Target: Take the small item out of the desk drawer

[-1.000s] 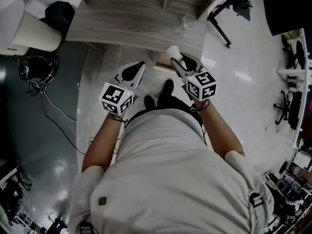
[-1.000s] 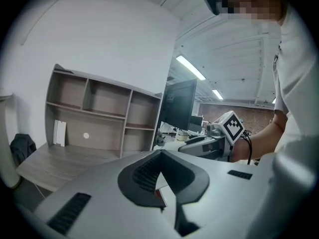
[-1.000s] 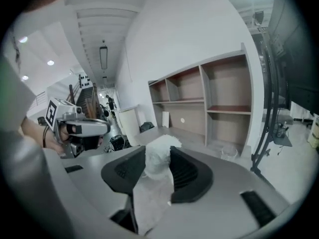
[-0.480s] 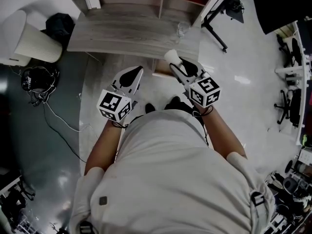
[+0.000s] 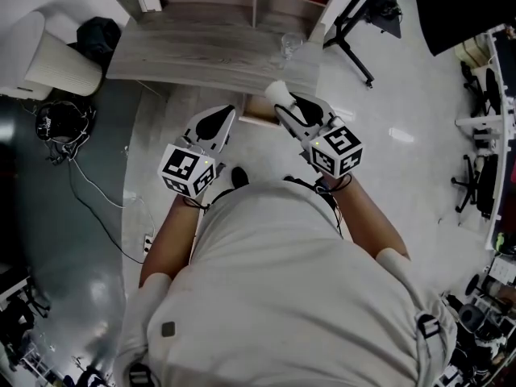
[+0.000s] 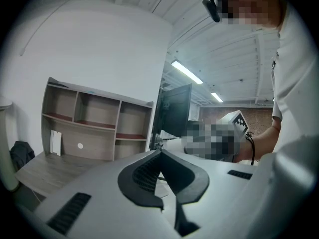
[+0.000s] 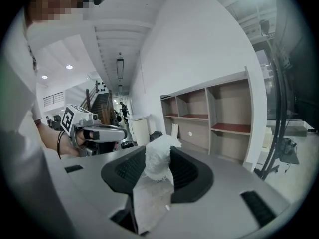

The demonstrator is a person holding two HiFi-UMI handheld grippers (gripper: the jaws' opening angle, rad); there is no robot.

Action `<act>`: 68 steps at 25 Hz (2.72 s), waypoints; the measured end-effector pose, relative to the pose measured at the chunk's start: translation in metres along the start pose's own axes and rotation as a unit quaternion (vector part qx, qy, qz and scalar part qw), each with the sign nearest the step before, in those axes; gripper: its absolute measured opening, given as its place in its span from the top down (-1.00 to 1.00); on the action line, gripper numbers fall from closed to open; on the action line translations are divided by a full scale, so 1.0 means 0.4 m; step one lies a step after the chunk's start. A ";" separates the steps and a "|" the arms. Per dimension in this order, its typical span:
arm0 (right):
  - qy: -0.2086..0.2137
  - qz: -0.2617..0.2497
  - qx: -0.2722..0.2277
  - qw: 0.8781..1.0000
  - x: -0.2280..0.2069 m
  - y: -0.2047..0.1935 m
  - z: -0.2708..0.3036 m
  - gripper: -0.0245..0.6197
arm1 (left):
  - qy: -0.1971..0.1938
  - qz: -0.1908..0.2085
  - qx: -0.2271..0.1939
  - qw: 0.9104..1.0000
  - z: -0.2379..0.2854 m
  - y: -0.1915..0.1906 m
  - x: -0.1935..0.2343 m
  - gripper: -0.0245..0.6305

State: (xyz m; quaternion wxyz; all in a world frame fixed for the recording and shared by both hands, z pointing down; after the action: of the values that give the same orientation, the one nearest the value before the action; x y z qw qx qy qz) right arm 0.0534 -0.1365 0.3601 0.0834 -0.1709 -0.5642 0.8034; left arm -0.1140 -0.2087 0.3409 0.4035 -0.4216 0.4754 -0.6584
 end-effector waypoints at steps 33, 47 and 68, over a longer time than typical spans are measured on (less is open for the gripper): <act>0.093 -0.034 -0.019 0.995 0.101 -0.151 -0.424 0.41 | 0.072 0.001 -0.026 0.997 -0.069 -0.059 -0.494 0.88; 0.055 -0.022 -0.027 0.998 0.392 -0.202 -0.454 0.41 | 0.039 0.010 -0.025 0.999 -0.391 -0.107 -0.518 0.88; 0.024 -0.035 -0.053 0.998 0.649 -0.255 -0.524 0.41 | 0.020 0.006 -0.035 0.999 -0.645 -0.162 -0.569 0.88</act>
State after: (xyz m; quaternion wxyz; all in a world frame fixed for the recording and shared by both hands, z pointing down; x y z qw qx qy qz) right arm -0.1161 0.1682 0.3448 0.1157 -0.1749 -0.6096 0.7645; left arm -0.2921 0.0915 0.3147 0.3831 -0.4196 0.5085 -0.6470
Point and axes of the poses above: the fingertips, and each gripper's own axes: z forward along the fingers, x to its left, y out of its top, the point moved 5 cm from there along -z, backward along the fingers, and after that the axes turned 1 degree about y, right-handed, at the moved point
